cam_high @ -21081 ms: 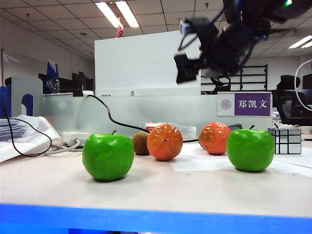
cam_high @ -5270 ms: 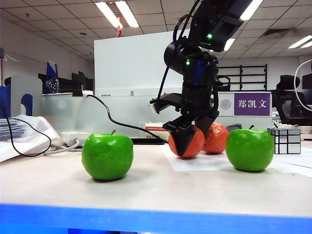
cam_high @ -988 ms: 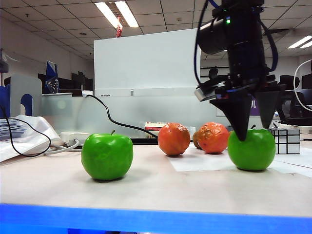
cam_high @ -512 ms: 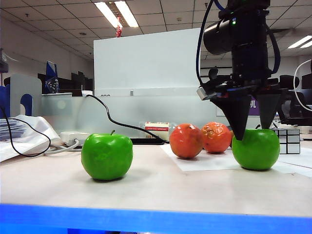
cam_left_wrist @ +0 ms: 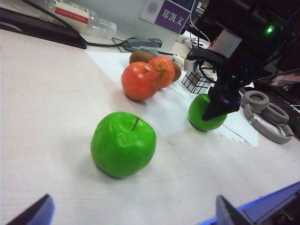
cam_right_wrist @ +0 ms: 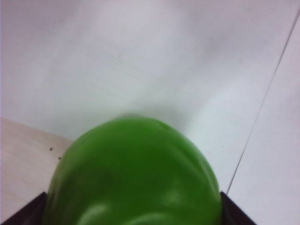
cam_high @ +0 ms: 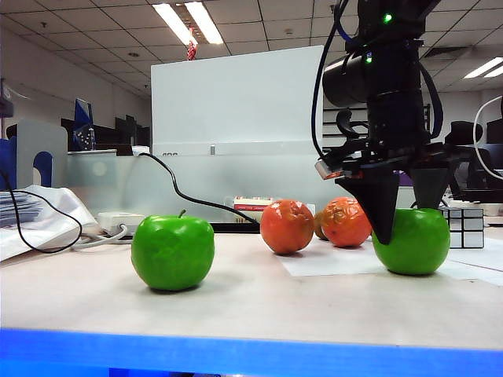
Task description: Put the same fruits together.
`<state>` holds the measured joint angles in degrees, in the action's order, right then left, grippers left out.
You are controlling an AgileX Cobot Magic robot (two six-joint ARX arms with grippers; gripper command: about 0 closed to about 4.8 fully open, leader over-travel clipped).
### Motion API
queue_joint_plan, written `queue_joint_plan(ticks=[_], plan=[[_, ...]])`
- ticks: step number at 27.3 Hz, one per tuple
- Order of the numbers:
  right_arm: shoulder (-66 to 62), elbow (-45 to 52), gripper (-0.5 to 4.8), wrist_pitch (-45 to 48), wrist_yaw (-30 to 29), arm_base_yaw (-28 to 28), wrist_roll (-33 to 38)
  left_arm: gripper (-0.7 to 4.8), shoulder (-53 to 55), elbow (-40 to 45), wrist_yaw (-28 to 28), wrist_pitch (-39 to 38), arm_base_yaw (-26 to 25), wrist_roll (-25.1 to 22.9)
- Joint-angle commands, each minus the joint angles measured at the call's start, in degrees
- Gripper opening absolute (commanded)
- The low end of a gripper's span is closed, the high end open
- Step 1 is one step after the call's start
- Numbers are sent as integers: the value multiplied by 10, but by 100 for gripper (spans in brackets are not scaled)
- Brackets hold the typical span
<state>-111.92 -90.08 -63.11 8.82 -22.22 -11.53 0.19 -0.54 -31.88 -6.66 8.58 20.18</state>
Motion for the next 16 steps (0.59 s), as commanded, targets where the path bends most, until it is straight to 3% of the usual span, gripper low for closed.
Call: queue_joint_plan(ticks=[1,10,11,12,14,15,16], plan=[[-13,7,479,-13,-8,-1,4,479,-1,0,0,-1,0,-3],[-13,7,479,-36,-8,0,6,479,-1,0,2,-1,0,-3],[-13,7,396,-40,-8,0,6,479,-1,0,2,-1,0,-3],[-13,7,253,-44,-9,0,5,479,-1,0,2,-1,0,-3],[-13,7,61,-52,-11,0,-5,479,-1,0,2,-1,0,-3],[-13,7,-14,-57,-13,0,-8,479,-1,0,2,-1,0,-3],[-13,7,-1,-59,-13,0,-9,479,-1,0,2,-1,0,-3]])
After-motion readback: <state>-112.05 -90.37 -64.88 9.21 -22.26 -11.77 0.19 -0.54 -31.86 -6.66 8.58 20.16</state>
